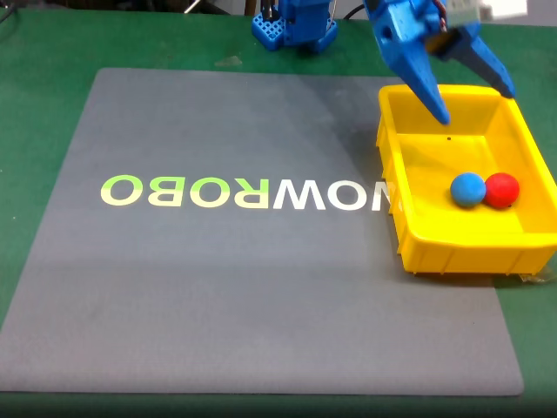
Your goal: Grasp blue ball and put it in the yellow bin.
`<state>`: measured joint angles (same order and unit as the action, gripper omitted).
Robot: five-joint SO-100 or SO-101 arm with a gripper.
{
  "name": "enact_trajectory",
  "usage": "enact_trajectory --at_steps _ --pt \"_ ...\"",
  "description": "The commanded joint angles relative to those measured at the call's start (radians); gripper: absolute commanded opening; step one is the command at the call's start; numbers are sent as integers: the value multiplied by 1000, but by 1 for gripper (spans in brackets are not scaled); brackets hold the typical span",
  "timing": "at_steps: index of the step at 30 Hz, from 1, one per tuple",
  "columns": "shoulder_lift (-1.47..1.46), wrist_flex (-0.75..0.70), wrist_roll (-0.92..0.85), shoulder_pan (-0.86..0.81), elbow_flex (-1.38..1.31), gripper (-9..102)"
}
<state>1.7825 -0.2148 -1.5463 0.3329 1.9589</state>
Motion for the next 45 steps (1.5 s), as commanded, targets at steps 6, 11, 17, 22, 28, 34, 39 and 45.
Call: enact_trajectory --at_steps 6,11,17,22,28,34,39,45 --pt "500 -8 -94 -175 425 6" --pt "753 -20 -120 -201 746 0" --pt "1031 -97 -115 -215 1069 0" --pt "1244 -397 -86 -230 1141 0" --pt "1373 -687 -63 -229 1143 0" --pt "1488 -950 -67 -224 1143 0" --pt "1545 -1089 -69 -221 1143 0" --pt "1545 -1140 -130 -262 1143 0"
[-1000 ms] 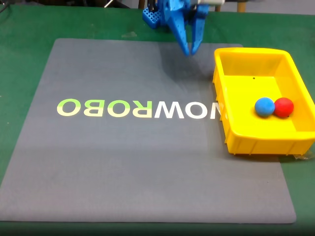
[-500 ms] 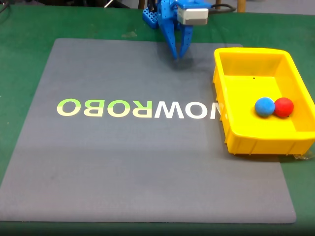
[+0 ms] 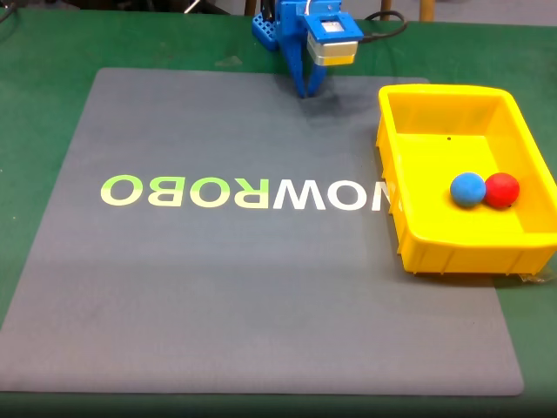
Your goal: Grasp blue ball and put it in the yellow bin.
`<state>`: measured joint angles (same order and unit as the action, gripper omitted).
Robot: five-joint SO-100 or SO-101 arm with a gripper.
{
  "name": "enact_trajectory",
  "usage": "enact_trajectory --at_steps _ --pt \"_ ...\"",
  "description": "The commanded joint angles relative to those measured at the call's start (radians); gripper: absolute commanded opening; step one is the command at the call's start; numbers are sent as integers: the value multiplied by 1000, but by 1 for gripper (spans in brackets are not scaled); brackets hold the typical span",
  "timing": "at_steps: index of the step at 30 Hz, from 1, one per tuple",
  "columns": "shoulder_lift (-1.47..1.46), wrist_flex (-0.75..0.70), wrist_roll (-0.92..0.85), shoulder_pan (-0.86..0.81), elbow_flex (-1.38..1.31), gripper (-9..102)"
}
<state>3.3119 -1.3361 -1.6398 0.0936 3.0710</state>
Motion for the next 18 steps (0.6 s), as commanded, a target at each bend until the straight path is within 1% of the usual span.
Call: enact_trajectory --at_steps 1,4,18 --pt "11 -29 -43 -26 31 0" --pt "-35 -21 -44 -26 31 0" --pt "-26 -25 -37 -58 31 0"
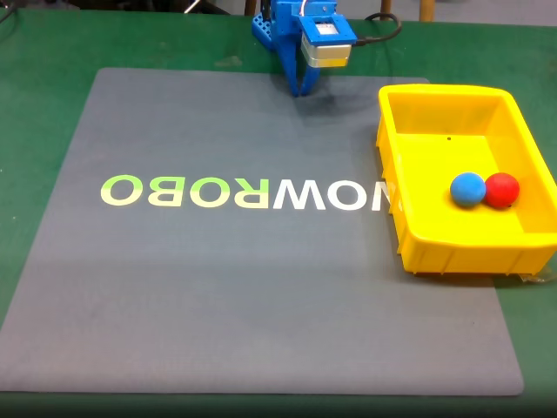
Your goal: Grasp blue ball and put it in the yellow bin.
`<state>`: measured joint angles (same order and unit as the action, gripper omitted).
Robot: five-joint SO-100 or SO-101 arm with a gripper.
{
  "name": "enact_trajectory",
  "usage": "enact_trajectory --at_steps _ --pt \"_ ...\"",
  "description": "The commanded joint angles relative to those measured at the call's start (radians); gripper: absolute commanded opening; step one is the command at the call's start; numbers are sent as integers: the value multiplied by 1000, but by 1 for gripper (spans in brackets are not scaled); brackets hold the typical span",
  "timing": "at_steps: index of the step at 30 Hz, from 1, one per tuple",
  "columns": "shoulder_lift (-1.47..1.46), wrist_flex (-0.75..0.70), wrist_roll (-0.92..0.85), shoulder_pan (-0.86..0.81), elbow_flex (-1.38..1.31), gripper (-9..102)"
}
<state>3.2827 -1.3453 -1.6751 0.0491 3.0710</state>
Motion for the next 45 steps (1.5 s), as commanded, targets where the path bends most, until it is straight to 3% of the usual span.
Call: enact_trajectory --at_steps 1,45 --pt "6 -17 -2 -14 31 0" --pt "28 -28 6 -14 31 0"
